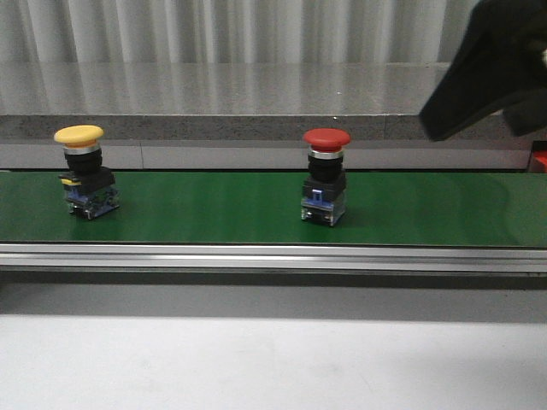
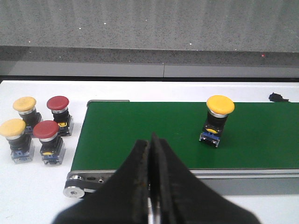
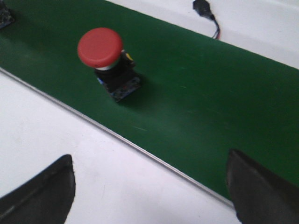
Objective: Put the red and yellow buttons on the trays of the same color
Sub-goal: 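Lower the right gripper onto the red button on the belt and grasp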
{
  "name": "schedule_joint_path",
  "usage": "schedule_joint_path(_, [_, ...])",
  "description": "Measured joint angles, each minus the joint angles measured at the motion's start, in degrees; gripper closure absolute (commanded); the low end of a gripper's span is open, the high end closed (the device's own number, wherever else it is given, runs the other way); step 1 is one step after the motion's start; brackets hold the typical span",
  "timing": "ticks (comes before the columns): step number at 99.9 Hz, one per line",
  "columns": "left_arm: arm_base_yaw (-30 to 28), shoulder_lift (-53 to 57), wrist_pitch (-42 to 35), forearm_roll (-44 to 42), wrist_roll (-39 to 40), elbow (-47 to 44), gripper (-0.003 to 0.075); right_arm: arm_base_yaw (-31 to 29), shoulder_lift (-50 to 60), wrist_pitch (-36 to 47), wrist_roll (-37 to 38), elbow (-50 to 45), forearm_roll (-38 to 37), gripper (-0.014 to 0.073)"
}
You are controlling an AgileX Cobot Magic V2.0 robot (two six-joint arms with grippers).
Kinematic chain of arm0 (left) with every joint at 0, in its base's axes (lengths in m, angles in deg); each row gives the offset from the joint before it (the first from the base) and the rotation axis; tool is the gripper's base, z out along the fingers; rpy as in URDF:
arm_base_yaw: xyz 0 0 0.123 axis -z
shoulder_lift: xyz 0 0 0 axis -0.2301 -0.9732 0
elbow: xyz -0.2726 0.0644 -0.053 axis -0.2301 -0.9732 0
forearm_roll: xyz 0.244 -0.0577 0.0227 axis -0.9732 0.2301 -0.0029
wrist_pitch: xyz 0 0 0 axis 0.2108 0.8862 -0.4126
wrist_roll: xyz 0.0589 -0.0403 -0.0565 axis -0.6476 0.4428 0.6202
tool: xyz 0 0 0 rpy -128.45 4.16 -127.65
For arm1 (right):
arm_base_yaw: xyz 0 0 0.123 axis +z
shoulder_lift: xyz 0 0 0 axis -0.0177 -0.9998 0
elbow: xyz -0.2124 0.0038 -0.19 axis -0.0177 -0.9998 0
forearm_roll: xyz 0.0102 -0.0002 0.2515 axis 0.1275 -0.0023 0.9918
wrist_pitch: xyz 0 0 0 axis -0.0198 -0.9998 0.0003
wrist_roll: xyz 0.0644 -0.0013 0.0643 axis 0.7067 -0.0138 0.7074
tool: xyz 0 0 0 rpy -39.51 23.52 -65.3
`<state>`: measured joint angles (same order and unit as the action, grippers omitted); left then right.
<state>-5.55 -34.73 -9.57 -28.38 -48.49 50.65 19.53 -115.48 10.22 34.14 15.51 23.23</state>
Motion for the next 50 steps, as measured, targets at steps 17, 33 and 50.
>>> schedule_joint_path(17, [0.00, 0.00, 0.00, 0.00, 0.00, 0.00, 0.0741, 3.77, -10.05, 4.32, -0.37, 4.31, 0.35, -0.0053])
schedule_joint_path(33, [0.00, 0.00, 0.00, 0.00, 0.00, 0.00, 0.0741, 5.05, -18.06, 5.67, -0.40, 9.61, 0.39, -0.0052])
schedule_joint_path(50, [0.00, 0.00, 0.00, 0.00, 0.00, 0.00, 0.0741, 5.05, -24.81, 6.07, -0.50, 14.39, 0.48, 0.0137])
